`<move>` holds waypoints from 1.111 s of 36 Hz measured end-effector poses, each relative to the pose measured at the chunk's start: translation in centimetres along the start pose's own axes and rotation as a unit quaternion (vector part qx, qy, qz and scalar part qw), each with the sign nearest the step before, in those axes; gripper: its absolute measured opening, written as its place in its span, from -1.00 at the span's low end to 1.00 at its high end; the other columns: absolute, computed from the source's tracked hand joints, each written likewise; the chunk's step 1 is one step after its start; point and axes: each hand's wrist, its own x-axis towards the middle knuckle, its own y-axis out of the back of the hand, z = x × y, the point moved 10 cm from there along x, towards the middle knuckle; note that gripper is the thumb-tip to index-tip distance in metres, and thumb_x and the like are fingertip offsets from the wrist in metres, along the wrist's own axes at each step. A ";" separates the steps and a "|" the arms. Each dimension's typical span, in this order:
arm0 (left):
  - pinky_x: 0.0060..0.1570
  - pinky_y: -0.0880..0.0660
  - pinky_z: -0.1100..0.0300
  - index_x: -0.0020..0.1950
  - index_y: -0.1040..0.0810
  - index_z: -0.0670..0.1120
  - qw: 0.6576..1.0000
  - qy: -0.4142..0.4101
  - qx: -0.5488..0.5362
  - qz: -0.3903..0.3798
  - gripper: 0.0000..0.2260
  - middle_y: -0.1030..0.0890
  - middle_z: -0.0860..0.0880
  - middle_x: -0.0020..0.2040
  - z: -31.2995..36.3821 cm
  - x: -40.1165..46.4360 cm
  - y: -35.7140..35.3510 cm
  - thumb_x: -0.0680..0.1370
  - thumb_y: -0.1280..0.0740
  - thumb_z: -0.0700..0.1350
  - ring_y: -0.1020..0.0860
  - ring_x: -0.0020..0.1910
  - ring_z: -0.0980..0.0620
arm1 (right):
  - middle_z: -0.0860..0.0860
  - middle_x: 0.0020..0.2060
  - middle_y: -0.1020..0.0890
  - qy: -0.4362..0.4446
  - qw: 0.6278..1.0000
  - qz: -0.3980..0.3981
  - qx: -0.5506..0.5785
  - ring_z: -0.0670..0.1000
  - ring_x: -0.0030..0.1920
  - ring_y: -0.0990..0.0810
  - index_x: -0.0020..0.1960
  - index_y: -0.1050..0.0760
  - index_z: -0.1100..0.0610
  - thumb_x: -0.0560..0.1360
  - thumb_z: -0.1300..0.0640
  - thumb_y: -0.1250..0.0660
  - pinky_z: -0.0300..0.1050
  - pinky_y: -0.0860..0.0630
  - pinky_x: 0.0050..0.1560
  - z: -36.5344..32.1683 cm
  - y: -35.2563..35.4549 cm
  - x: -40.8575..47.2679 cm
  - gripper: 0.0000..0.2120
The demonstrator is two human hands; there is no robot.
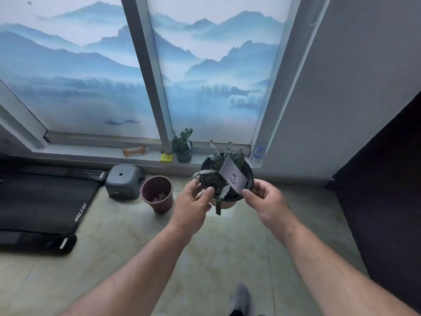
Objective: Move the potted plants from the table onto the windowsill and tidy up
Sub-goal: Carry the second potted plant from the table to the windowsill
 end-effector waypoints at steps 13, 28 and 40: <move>0.08 -0.59 0.03 0.32 -0.51 0.02 0.997 0.048 -0.006 0.052 -0.71 -0.67 0.02 0.18 -0.2 19.4 -2.7 0.63 -0.33 -0.22 -0.63 0.10 0.10 | -0.03 0.06 -0.76 -0.028 0.999 -0.037 -0.013 -0.07 0.13 -0.70 0.18 -0.61 0.08 0.58 0.31 -0.38 -0.21 -0.56 0.15 0.9 1.3 21.5 -0.77; 0.22 -0.57 0.02 0.07 -0.58 0.20 0.997 0.057 0.029 0.035 -0.74 -0.70 0.28 0.01 -0.8 39.0 -1.0 0.62 -0.35 -0.20 -0.66 0.04 0.27 | -0.03 0.12 -0.75 -0.058 0.991 -0.055 -0.103 -0.09 0.17 -0.69 0.26 -0.61 0.15 0.59 0.31 -0.37 -0.34 -0.56 0.15 3.1 -1.7 40.9 -0.73; 0.26 -0.55 0.01 0.03 -0.55 0.23 0.995 0.088 0.052 0.022 -0.73 -0.67 0.40 -0.03 -7.6 56.6 2.6 0.62 -0.35 -0.20 -0.61 0.03 0.39 | -0.07 0.14 -0.71 -0.110 0.988 -0.036 -0.106 -0.25 0.12 -0.67 0.29 -0.57 0.12 0.58 0.38 -0.35 -0.46 -0.52 0.08 11.1 -5.9 56.8 -0.67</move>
